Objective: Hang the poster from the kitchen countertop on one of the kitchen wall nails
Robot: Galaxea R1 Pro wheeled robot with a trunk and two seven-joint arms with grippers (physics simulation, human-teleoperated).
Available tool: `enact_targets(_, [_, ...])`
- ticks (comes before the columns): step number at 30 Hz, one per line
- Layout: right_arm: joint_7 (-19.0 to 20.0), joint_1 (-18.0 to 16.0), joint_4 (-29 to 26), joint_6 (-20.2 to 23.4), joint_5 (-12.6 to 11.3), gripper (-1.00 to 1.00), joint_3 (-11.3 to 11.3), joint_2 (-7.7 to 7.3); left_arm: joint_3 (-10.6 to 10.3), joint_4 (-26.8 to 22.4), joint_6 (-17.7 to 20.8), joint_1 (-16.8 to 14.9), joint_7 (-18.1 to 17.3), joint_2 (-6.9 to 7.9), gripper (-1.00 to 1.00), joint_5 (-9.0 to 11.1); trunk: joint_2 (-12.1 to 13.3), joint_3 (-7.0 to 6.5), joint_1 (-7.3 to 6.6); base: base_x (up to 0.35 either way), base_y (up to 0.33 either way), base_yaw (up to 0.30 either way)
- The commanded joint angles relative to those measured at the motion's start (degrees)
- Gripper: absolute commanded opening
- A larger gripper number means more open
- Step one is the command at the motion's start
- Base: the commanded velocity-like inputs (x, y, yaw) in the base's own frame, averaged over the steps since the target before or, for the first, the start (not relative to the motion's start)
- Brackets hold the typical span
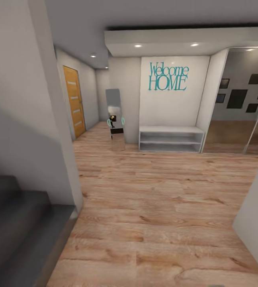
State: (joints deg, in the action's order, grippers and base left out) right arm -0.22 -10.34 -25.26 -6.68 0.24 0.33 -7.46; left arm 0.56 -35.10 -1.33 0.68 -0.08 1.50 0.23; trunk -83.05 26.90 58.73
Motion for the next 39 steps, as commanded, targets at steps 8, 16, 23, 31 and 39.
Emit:
enact_targets(8, [0.09,-0.03,0.04,-0.12,0.08,1.00,0.12,-0.01,0.06,-0.06,-0.14,0.02,-0.01,0.02,1.00,0.03,-0.03,0.05,-0.01,-0.222,-0.004,0.189])
enact_targets(16, [0.06,-0.03,0.13,-0.16,0.11,1.00,0.16,-0.01,0.10,-0.06,-0.12,0.02,-0.01,0.01,1.00,0.03,-0.03,0.05,-0.01,-0.283,-0.001,0.165])
enact_targets(23, [0.00,-0.03,1.42,-0.18,0.11,1.00,0.30,0.02,0.14,-0.06,-0.12,0.02,0.00,0.01,1.00,0.03,-0.03,0.05,-0.01,-0.061,0.000,0.279])
enact_targets(31, [0.00,-0.03,1.75,-0.18,0.11,1.00,0.37,0.00,0.15,-0.06,-0.10,0.02,0.02,0.00,1.00,0.03,-0.03,0.05,-0.01,-0.028,-0.013,0.270])
enact_targets(39, [0.00,-0.03,1.79,-0.23,0.11,1.00,0.37,0.03,0.15,-0.06,-0.10,0.02,0.01,0.02,1.00,0.03,-0.03,0.05,-0.01,-0.160,-0.122,0.149])
